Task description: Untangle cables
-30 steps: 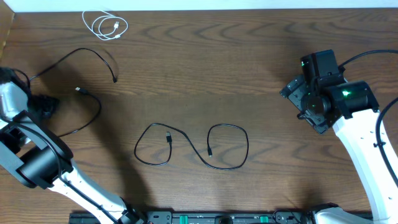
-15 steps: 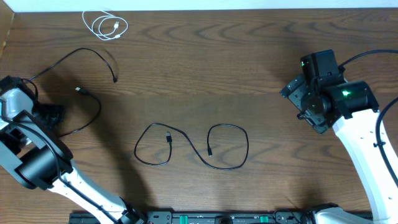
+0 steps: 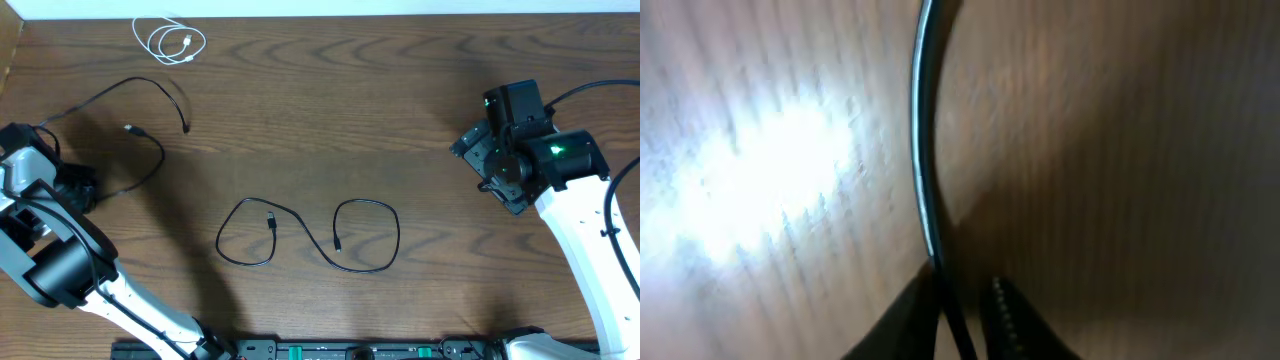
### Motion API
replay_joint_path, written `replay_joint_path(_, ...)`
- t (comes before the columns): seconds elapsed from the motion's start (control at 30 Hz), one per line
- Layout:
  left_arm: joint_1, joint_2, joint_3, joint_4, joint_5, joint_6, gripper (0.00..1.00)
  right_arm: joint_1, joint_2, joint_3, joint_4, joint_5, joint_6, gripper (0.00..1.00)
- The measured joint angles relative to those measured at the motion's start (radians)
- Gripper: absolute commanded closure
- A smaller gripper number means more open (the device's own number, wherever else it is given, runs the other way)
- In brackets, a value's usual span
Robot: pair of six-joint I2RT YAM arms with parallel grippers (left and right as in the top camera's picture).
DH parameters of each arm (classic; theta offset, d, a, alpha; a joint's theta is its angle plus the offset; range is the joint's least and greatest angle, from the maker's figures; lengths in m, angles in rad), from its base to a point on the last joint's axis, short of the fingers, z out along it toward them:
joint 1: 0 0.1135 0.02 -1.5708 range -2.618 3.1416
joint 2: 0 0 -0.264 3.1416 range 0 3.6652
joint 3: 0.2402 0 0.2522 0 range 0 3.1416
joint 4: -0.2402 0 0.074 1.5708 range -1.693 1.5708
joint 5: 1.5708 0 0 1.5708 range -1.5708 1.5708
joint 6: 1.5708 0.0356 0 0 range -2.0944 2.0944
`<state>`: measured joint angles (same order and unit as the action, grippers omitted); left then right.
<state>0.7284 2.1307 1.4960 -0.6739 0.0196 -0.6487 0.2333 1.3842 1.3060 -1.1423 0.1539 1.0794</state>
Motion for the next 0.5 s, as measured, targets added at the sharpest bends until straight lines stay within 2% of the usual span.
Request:
replay_joint_path(0.17, 0.002, 0.007, -0.018, 0.212, 0.139, 0.025, 0.9, 0.0, 0.0, 0.0, 0.0, 0.0, 0.0, 0.01)
replay_joint_path(0.27, 0.001, 0.024, -0.033, 0.414, 0.285, 0.028, 0.89, 0.0, 0.0, 0.0, 0.0, 0.0, 0.0, 0.01)
replay_joint_path(0.3, 0.001, 0.028, -0.035, 0.472, 0.329, 0.028, 0.84, 0.0, 0.0, 0.0, 0.0, 0.0, 0.0, 0.01)
replay_joint_path(0.33, 0.001, 0.031, -0.037, 0.533, 0.374, 0.029, 0.72, 0.0, 0.0, 0.0, 0.0, 0.0, 0.0, 0.01)
replay_joint_path(0.43, 0.0, 0.031, -0.029, 0.624, 0.479, 0.031, 0.5, 0.0, 0.0, 0.0, 0.0, 0.0, 0.0, 0.01)
replay_joint_path(0.5, -0.001, 0.03, -0.025, 0.629, 0.513, 0.035, 0.46, 0.0, 0.0, 0.0, 0.0, 0.0, 0.0, 0.01)
